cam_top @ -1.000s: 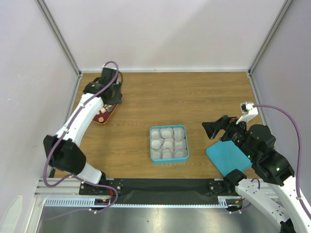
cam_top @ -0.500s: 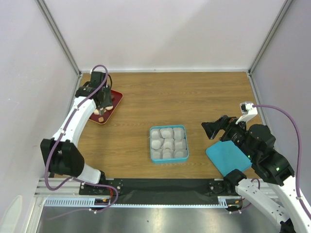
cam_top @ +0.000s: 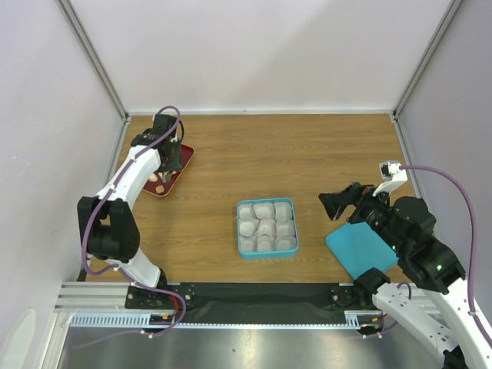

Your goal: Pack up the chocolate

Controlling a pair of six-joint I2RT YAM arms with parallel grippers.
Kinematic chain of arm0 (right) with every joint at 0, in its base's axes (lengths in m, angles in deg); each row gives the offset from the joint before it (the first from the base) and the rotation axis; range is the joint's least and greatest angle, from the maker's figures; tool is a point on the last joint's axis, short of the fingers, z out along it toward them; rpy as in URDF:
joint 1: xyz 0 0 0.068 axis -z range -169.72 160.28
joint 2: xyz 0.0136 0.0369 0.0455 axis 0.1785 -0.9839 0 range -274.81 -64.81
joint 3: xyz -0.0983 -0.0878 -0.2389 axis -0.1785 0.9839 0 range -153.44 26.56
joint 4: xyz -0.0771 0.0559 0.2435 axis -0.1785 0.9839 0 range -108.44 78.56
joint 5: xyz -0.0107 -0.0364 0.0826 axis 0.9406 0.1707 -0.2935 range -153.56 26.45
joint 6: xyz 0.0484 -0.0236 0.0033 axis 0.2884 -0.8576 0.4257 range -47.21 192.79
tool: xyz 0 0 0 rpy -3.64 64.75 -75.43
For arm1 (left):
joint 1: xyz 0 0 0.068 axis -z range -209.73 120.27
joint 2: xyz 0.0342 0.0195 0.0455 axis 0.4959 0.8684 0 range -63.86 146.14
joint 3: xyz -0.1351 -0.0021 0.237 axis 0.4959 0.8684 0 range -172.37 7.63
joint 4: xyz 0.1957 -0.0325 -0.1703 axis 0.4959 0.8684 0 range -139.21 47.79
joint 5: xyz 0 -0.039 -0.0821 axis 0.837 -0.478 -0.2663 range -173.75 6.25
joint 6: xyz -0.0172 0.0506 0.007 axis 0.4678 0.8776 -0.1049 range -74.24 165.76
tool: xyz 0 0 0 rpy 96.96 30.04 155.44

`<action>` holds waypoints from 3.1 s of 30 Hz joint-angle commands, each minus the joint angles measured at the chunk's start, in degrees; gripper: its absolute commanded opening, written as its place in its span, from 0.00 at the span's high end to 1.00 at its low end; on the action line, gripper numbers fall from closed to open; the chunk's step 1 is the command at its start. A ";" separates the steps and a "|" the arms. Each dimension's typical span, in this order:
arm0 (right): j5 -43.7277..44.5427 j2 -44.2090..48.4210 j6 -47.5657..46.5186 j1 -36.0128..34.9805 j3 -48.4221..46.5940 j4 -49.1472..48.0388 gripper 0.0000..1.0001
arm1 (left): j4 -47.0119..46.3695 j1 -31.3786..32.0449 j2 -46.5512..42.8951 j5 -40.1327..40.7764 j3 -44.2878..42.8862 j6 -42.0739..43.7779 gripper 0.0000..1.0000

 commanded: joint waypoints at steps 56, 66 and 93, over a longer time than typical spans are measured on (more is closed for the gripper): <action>0.32 -1.00 0.68 0.17 0.96 -2.79 0.02 | 1.35 -2.41 1.91 -0.26 -7.04 3.58 0.64; 0.49 -0.73 0.77 0.17 0.70 -2.79 0.02 | 3.63 -1.88 -2.92 -3.76 -8.09 3.40 0.65; 5.33 0.32 3.93 0.17 -1.85 3.98 0.03 | -0.67 39.77 -25.96 -13.17 9.84 -9.08 0.67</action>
